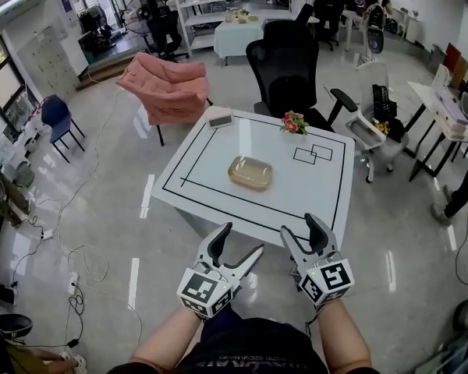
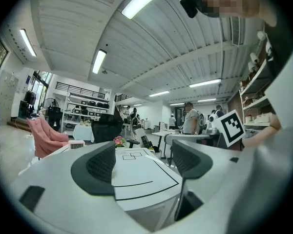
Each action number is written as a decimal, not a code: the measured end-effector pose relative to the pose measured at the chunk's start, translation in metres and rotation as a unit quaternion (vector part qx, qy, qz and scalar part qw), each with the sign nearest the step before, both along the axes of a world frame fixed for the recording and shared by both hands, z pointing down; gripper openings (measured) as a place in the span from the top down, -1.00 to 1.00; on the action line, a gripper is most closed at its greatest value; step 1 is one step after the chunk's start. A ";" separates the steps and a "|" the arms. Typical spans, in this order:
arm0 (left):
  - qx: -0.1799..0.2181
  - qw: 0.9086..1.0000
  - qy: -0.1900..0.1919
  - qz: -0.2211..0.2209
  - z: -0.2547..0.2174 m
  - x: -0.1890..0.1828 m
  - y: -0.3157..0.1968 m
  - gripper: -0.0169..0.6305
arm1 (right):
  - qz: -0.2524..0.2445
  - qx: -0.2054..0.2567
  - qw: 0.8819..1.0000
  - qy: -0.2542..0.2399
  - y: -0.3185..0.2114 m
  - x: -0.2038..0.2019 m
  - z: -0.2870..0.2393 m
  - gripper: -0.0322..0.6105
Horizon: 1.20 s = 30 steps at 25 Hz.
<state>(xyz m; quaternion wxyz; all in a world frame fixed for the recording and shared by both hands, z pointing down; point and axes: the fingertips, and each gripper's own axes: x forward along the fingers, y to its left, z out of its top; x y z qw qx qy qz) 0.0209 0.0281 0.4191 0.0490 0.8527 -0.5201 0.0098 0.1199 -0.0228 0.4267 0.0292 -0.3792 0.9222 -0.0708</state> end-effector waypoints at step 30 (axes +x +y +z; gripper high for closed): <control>-0.028 0.989 0.036 0.142 0.000 -0.166 -0.174 -0.14 | 0.164 -0.065 0.984 0.020 -0.163 -0.133 0.005 0.10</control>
